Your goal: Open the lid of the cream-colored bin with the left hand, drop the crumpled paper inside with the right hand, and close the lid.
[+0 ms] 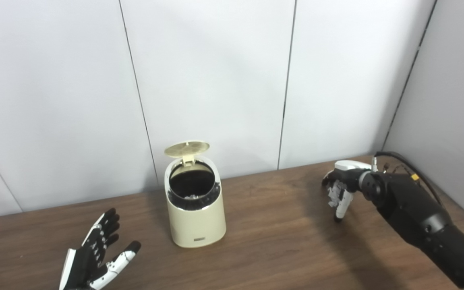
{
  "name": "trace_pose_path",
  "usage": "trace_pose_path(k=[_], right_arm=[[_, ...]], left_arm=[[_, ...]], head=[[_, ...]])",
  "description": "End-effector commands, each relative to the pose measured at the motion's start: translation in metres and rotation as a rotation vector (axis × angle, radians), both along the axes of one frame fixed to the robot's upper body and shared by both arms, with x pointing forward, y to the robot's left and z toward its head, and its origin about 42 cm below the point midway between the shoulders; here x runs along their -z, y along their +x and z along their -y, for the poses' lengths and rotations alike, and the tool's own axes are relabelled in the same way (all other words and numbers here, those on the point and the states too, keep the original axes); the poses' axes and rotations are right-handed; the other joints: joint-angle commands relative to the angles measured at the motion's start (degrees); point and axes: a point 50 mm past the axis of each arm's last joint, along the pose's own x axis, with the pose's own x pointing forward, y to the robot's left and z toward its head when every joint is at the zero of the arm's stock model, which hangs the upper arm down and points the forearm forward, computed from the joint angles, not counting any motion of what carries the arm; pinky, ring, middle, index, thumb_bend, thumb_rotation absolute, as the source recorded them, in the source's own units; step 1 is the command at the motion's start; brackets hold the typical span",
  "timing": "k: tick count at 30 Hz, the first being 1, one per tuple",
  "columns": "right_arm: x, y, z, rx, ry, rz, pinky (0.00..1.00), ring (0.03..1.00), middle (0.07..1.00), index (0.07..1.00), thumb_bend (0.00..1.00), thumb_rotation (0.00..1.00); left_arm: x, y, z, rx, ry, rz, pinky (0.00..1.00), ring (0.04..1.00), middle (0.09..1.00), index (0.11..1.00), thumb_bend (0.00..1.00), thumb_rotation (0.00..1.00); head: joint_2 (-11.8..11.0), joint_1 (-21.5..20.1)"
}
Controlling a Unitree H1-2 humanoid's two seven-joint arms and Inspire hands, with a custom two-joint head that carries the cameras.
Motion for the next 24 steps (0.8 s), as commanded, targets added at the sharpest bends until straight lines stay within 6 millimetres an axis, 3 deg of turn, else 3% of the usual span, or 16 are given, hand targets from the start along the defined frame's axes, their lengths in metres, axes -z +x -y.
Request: trace_pose_path(k=[1, 4, 8, 9, 10, 11, 13, 24], right_arm=[[-0.0238, 0.0054, 0.0075, 0.003, -0.034, 0.016, 0.73, 0.795, 0.827, 0.798, 0.79, 0.09], [-0.0224, 0.0034, 0.0075, -0.004, -0.051, 0.000, 0.78, 0.794, 0.819, 0.784, 0.78, 0.09], [-0.0216, 0.0008, 0.0106, -0.029, -0.073, -0.011, 0.73, 0.741, 0.763, 0.718, 0.76, 0.09], [-0.0212, 0.0005, 0.0116, -0.037, -0.078, -0.006, 0.70, 0.710, 0.726, 0.682, 0.75, 0.08], [-0.0211, 0.0001, 0.0122, -0.035, -0.072, 0.003, 0.63, 0.648, 0.674, 0.591, 0.64, 0.11], [-0.0211, -0.0002, 0.0125, -0.029, -0.056, 0.023, 0.53, 0.566, 0.549, 0.543, 0.57, 0.04], [-0.0208, -0.0006, 0.0129, -0.020, -0.029, 0.063, 0.46, 0.447, 0.496, 0.526, 0.53, 0.01], [-0.0263, -0.0027, 0.0109, -0.035, 0.003, 0.205, 0.38, 0.385, 0.481, 0.529, 0.51, 0.00]], left_arm=[[-0.0182, 0.0056, -0.0010, 0.006, 0.008, 0.071, 0.87, 0.900, 0.905, 0.945, 0.71, 0.27], [-0.0184, 0.0050, -0.0012, 0.007, 0.009, 0.070, 0.87, 0.900, 0.906, 0.945, 0.71, 0.27], [-0.0185, 0.0043, -0.0016, 0.007, 0.016, 0.069, 0.87, 0.896, 0.901, 0.943, 0.70, 0.28], [-0.0185, 0.0041, -0.0017, 0.009, 0.015, 0.068, 0.87, 0.896, 0.902, 0.943, 0.70, 0.28], [-0.0186, 0.0038, -0.0017, 0.012, 0.014, 0.067, 0.87, 0.898, 0.903, 0.943, 0.70, 0.28], [-0.0188, 0.0034, -0.0018, 0.013, 0.013, 0.066, 0.87, 0.899, 0.904, 0.943, 0.70, 0.28], [-0.0189, 0.0031, -0.0018, 0.015, 0.014, 0.065, 0.87, 0.901, 0.905, 0.943, 0.69, 0.27], [-0.0173, 0.0033, -0.0017, 0.014, 0.030, 0.063, 0.84, 0.886, 0.898, 0.934, 0.69, 0.27]], head=[[0.18, 0.04], [0.51, 0.17], [0.87, 0.14], [0.94, 0.13], [1.01, 0.14], [1.11, 0.21], [1.24, 0.25], [1.76, 0.48]])
